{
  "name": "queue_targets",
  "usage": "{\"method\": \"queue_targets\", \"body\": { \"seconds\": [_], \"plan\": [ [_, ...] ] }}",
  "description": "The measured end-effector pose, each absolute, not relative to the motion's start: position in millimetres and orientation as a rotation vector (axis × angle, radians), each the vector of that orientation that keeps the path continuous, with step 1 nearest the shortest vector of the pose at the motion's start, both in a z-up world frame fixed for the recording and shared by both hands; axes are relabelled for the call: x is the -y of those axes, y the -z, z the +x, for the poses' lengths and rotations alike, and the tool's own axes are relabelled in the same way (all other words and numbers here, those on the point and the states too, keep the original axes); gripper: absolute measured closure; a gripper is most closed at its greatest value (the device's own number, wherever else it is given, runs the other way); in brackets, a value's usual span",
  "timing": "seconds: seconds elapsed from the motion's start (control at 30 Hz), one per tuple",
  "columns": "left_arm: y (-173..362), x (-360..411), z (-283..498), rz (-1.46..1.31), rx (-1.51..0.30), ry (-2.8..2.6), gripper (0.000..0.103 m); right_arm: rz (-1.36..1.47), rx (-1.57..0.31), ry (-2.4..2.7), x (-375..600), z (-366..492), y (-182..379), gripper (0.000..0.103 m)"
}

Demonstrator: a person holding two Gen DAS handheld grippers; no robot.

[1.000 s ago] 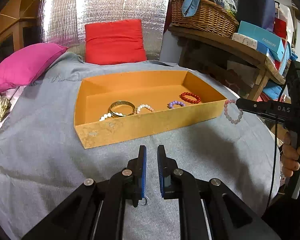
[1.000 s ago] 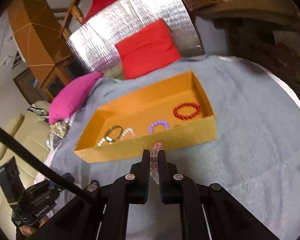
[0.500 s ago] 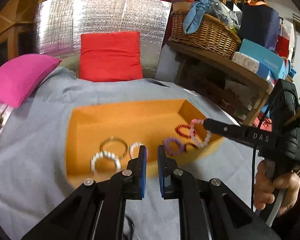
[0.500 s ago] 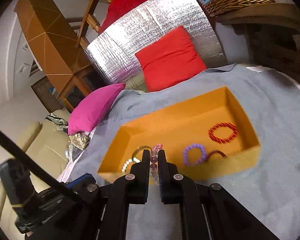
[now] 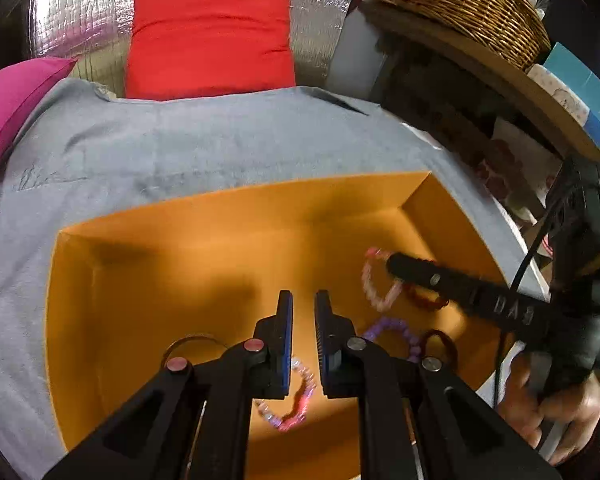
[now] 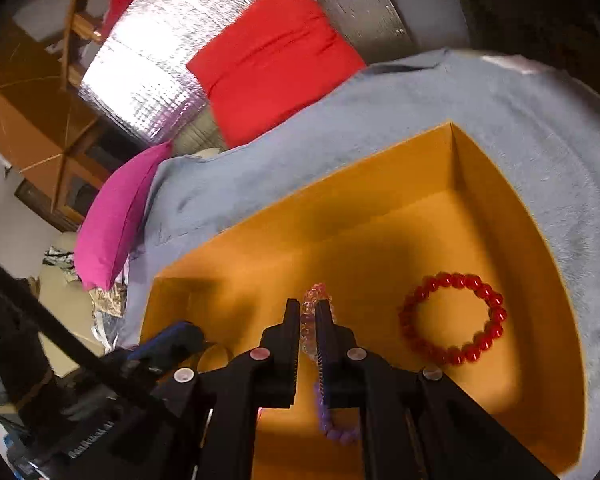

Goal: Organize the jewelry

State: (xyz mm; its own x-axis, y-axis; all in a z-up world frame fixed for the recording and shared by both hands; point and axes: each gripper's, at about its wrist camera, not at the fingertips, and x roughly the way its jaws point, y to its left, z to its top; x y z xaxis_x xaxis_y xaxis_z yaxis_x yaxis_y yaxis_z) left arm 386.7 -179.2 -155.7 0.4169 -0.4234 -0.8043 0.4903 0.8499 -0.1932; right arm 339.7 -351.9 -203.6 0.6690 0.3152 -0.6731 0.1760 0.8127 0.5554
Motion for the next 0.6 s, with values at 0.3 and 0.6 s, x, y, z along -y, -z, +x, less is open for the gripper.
{"method": "queue_targets", "body": {
  "seconds": [0.3, 0.6],
  "plan": [
    [99, 82, 268, 0.052, -0.783, 0.48, 0.066, 0.609, -0.705, -0.102, 355, 308, 164, 0.094],
    [186, 66, 200, 0.149, -0.942, 0.368, 0.06, 0.54, -0.547, -0.139, 323, 196, 123, 0.094]
  ]
}}
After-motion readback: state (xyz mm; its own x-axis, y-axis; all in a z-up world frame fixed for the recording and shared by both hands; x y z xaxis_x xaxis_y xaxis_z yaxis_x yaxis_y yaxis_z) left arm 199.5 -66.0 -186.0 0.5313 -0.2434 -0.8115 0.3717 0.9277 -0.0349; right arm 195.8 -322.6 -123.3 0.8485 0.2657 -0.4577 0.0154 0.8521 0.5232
